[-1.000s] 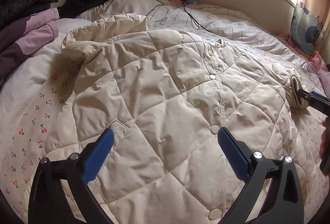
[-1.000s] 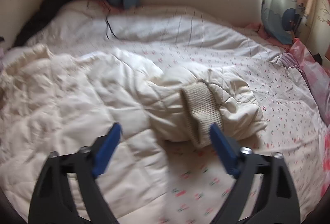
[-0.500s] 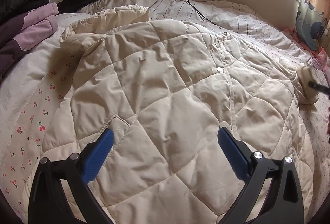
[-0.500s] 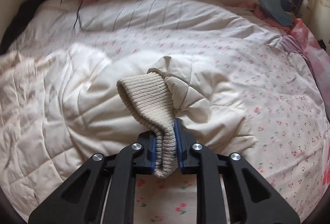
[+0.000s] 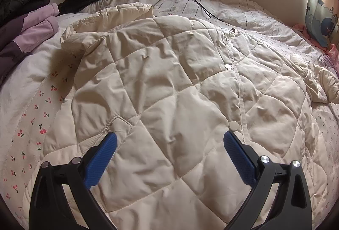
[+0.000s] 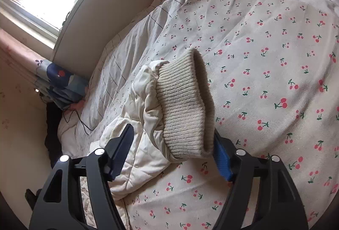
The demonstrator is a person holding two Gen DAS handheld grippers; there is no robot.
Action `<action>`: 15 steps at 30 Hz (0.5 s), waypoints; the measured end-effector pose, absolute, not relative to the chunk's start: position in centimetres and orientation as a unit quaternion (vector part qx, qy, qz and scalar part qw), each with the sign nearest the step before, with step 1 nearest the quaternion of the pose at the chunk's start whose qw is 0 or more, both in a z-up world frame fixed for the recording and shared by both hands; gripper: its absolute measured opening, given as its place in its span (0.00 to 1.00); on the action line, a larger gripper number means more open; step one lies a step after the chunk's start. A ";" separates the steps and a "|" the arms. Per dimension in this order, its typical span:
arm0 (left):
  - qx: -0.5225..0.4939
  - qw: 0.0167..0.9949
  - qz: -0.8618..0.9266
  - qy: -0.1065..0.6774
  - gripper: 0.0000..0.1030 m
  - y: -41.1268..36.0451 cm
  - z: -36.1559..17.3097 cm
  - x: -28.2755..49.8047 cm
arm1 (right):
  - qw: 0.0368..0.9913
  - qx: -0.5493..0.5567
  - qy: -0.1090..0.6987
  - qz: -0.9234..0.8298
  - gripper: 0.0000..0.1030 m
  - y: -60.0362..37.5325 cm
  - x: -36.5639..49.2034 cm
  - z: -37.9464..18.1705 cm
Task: Fold large clothes
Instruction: 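Grasp the knit cuff of the jacket sleeve with the right gripper and lift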
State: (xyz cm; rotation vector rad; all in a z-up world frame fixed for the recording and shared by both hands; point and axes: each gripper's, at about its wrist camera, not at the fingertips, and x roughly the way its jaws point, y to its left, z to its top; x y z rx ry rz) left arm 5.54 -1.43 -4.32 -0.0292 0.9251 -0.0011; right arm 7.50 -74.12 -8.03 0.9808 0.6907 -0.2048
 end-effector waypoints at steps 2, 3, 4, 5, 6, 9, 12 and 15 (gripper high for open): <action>-0.010 0.895 0.001 0.446 0.94 -1.5 -4.4 5.6 | 0.819 0.471 0.314 -0.096 0.69 -74.8 8.3 -8.7; -0.008 0.894 0.002 0.447 0.94 -1.6 -4.5 5.6 | 0.821 0.472 0.310 -0.091 0.69 -75.0 8.9 -9.0; -0.005 0.894 0.002 0.448 0.94 -1.7 -4.6 5.6 | 0.825 0.469 0.304 -0.087 0.66 -75.1 9.5 -9.1; -0.003 0.894 0.003 0.448 0.94 -1.8 -4.7 5.7 | 0.830 0.463 0.299 -0.091 0.60 -75.2 10.0 -9.2; 0.001 0.894 0.004 0.448 0.94 -1.9 -4.8 5.7 | 0.830 0.462 0.297 -0.097 0.33 -75.4 10.6 -9.3; 0.010 0.892 0.005 0.452 0.94 -2.1 -5.2 5.9 | 0.851 0.438 0.265 -0.115 0.12 -75.6 11.0 -6.8; 0.009 0.892 0.001 0.452 0.94 -2.0 -5.1 5.9 | 0.885 0.415 0.191 -0.096 0.10 -76.5 9.3 -0.8; -0.007 0.898 -0.002 0.440 0.94 -1.6 -4.3 5.8 | 0.906 0.392 0.138 -0.086 0.09 -77.6 6.1 3.6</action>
